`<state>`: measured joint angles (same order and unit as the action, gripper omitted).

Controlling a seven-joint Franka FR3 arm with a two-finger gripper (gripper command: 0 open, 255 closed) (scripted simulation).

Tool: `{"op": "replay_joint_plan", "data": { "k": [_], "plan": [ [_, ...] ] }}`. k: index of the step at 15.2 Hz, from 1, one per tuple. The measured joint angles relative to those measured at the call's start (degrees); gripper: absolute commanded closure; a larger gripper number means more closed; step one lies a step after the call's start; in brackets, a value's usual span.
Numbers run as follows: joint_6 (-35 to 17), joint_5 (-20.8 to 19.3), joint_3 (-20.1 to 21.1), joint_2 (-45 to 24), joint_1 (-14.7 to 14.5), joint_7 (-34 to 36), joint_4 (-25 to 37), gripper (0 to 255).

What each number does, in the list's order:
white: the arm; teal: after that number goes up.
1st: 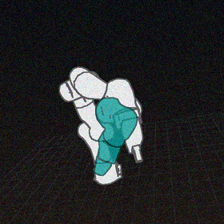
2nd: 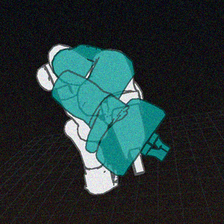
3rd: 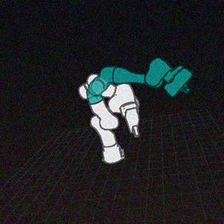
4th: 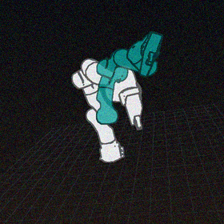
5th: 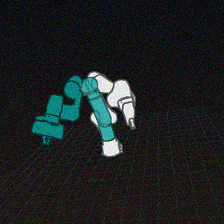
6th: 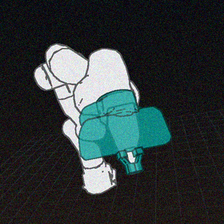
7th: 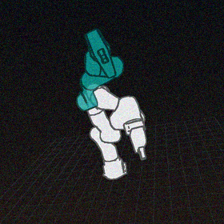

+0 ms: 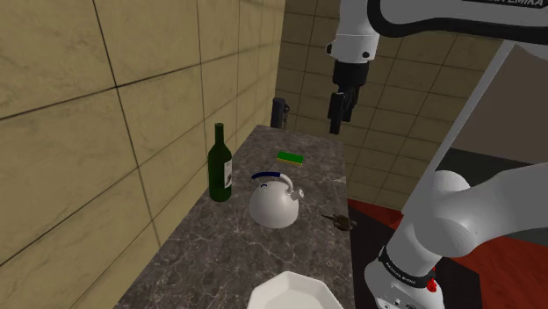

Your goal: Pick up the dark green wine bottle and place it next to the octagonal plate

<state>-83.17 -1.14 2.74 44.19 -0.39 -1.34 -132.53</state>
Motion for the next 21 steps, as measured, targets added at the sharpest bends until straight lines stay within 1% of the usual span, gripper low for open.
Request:
{"op": "replay_joint_plan", "data": {
  "k": [1, 3, 6, 10, 16, 21],
  "plan": [
    [0.0, 0.0, 0.0, 0.0, 0.0, 0.0, 0.0, 0],
    [-1.8, 0.3, 0.2, -2.2, -0.1, 0.3, 0.7, 0],
    [-6.1, 0.8, 0.5, -7.0, -0.1, 0.6, 1.9, 0],
    [-11.8, 1.4, 1.0, -14.8, -0.2, 1.2, 5.2, 0],
    [-18.3, 2.0, 1.9, -27.2, -0.4, 2.3, 12.7, 0],
    [-22.2, 2.1, 2.2, -36.9, -0.5, 2.6, 19.9, 0]
  ]
}}
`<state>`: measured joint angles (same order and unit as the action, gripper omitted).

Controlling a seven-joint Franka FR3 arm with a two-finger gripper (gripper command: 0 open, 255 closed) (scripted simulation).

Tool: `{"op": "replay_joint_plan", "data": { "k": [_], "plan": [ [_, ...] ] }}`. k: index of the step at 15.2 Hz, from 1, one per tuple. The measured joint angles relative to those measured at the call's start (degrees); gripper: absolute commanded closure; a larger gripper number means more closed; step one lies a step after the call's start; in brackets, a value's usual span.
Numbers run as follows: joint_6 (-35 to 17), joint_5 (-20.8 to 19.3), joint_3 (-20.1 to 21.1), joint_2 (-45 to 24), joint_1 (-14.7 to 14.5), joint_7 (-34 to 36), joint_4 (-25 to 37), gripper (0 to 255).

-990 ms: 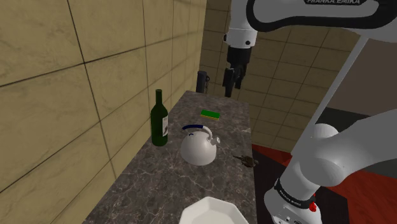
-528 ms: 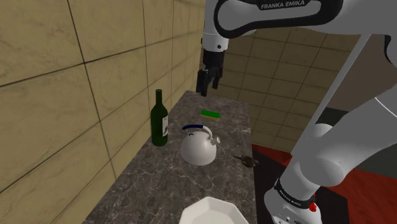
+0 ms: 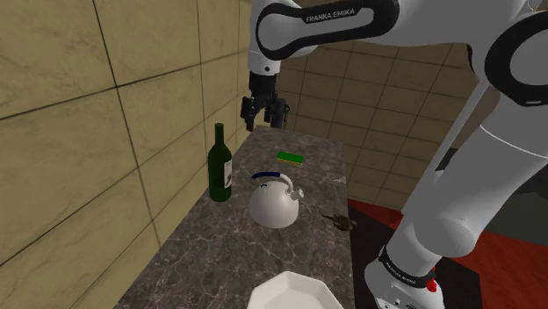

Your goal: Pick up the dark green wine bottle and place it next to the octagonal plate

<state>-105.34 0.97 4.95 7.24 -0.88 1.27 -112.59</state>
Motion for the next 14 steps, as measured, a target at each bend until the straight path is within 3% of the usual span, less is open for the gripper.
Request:
{"op": "replay_joint_plan", "data": {
  "k": [10, 14],
  "plan": [
    [-2.1, -0.5, 0.9, -21.3, -1.0, 1.5, 22.1, 0],
    [-2.9, -0.6, 0.9, -24.4, -1.3, 1.7, 24.5, 0]
  ]
}}
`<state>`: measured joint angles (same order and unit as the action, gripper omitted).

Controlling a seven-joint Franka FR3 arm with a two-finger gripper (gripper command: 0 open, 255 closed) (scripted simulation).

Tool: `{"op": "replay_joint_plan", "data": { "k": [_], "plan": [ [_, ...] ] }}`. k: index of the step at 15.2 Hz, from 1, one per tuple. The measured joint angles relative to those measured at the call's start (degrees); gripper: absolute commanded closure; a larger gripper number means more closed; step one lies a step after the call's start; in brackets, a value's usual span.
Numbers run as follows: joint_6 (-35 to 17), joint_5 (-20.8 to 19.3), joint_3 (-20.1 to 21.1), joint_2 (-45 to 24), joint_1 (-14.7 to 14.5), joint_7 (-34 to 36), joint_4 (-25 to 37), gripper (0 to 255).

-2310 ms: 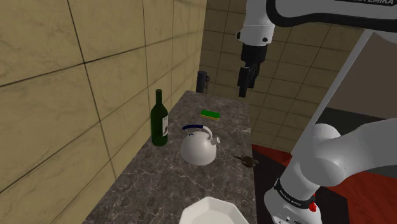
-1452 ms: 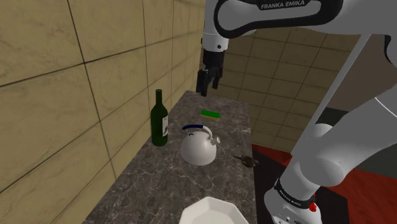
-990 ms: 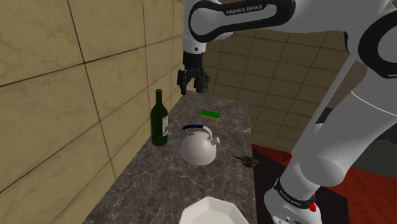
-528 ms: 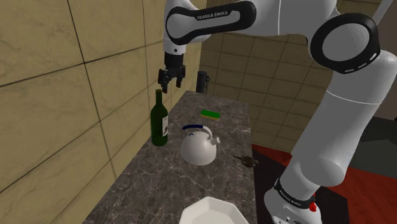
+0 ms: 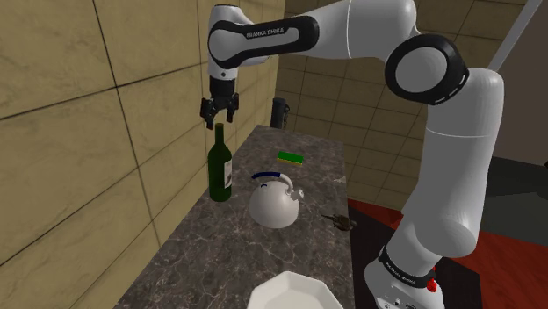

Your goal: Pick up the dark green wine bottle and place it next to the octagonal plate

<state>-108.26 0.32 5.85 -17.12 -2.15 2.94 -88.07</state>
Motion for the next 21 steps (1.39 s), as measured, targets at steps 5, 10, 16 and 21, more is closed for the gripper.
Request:
{"op": "replay_joint_plan", "data": {
  "k": [5, 10, 16, 21],
  "plan": [
    [-3.4, -0.1, 0.0, -0.9, 0.0, 0.0, -2.5, 0],
    [-3.8, -0.1, 0.0, -1.1, 0.0, 0.0, -2.7, 0],
    [-3.8, -0.1, 0.0, -1.1, 0.0, 0.0, -2.7, 255],
    [-3.8, -0.1, 0.0, -1.1, 0.0, 0.0, -2.7, 255]
  ]
}}
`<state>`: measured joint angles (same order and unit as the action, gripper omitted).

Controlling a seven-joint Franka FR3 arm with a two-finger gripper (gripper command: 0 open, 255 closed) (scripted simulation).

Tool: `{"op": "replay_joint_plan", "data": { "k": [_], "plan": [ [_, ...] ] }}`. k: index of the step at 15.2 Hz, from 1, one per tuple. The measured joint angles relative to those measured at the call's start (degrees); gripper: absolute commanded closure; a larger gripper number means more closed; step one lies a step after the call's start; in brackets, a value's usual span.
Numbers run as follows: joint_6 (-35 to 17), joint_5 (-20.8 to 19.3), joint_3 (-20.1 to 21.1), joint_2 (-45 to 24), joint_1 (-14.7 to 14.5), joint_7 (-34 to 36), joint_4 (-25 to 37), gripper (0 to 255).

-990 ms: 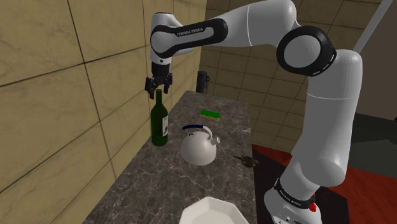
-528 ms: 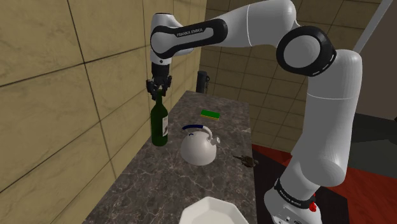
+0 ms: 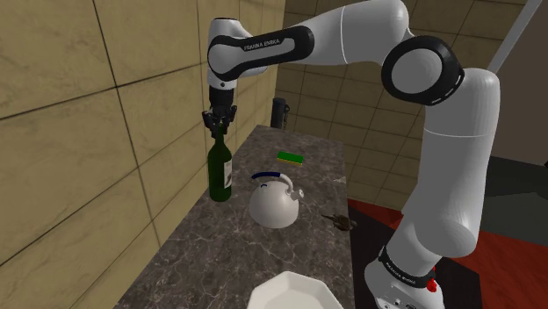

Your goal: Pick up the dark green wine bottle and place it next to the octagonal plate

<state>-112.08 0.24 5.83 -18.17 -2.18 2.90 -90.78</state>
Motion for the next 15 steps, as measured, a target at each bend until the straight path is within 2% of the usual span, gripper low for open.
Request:
{"op": "replay_joint_plan", "data": {
  "k": [5, 15],
  "plan": [
    [2.1, 0.0, 0.0, 0.3, 0.0, 0.0, 1.8, 255],
    [9.8, 0.0, 0.1, 0.4, -0.1, 0.2, 9.4, 255]
  ]
}}
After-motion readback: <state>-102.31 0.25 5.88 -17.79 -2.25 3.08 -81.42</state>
